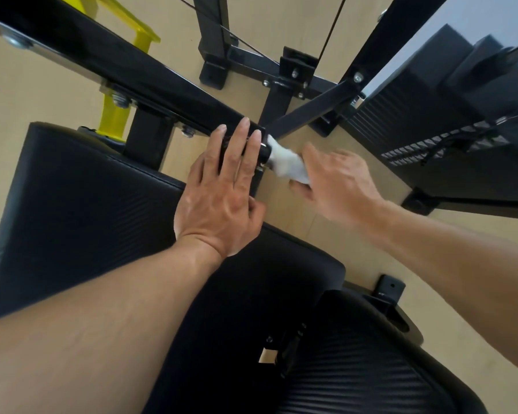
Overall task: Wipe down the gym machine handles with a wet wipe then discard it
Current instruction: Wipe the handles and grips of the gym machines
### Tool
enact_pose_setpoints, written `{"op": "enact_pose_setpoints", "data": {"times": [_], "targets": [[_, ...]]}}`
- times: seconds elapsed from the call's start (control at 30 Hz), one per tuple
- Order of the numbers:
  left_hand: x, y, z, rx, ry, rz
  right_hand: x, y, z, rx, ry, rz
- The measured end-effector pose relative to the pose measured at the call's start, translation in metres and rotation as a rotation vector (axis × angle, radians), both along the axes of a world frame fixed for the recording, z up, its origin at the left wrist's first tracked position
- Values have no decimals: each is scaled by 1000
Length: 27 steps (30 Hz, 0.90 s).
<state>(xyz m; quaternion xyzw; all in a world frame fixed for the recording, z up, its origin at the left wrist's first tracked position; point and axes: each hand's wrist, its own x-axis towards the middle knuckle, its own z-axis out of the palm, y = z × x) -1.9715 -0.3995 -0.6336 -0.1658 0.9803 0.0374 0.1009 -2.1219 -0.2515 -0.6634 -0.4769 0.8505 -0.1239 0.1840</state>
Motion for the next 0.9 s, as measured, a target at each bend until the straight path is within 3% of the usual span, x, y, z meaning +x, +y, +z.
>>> {"op": "enact_pose_setpoints", "data": {"times": [0.17, 0.43, 0.57, 0.73, 0.83, 0.9], "targets": [[1, -1, -1, 2, 10, -10, -21, 81, -14, 163, -2, -72], [0, 2, -1, 15, 10, 24, 2, -41, 14, 18, -90, 41], [1, 0, -2, 14, -10, 25, -9, -7, 6, 59, -107, 79], [-2, 0, 4, 37, -90, 21, -40, 74, 8, 476, -71, 179], [-5, -3, 16, 75, -223, 4, -53, 75, 37, 905, 18, 296], [-11, -7, 29, 191, -312, 3, -53, 69, 59, 1055, 29, 296]]}}
